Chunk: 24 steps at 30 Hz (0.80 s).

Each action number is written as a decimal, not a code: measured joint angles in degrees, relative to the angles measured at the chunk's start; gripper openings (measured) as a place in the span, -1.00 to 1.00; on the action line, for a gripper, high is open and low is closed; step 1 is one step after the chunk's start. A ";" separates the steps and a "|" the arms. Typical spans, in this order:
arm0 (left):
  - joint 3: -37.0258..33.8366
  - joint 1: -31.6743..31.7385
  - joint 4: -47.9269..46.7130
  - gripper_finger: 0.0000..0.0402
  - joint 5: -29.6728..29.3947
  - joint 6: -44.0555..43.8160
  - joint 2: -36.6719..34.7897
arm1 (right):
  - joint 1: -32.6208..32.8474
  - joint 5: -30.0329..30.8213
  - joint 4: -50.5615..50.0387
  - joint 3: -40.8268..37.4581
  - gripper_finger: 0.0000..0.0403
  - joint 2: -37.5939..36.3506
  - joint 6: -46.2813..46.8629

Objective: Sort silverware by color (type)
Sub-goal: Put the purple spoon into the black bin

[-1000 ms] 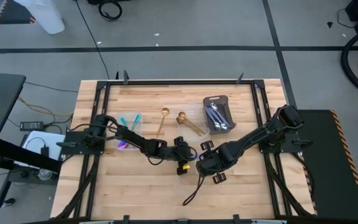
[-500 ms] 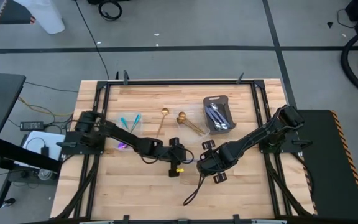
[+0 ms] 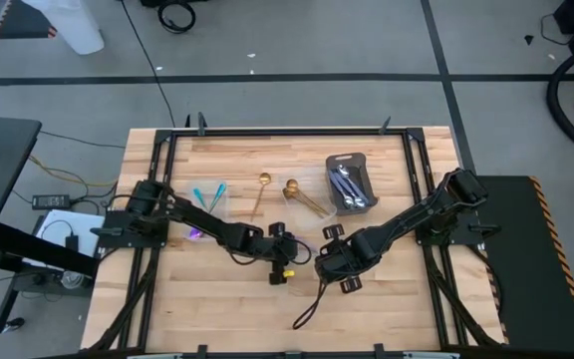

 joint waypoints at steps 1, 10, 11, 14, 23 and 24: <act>-0.01 -0.16 0.00 -0.79 0.03 -0.35 0.05 | 0.00 0.02 0.45 0.00 -0.57 0.00 0.04; -0.05 -0.22 0.88 -0.52 0.28 0.81 -0.17 | -0.40 4.42 8.90 -4.69 -0.55 0.00 7.96; -0.05 -0.27 0.89 -0.52 0.26 0.90 -0.17 | -0.73 4.63 8.92 -5.42 -0.54 0.00 9.75; -0.05 -0.52 0.91 -0.51 -0.01 1.14 -0.17 | -1.55 5.05 9.04 -6.73 -0.47 0.00 13.46; -0.09 0.07 -3.64 -0.51 -0.83 1.93 -2.50 | -4.35 7.91 20.44 -13.62 -0.09 0.00 24.74; -0.09 0.09 -4.62 -0.51 -1.72 1.98 -3.19 | -4.47 8.36 21.81 -14.54 -0.06 0.00 24.85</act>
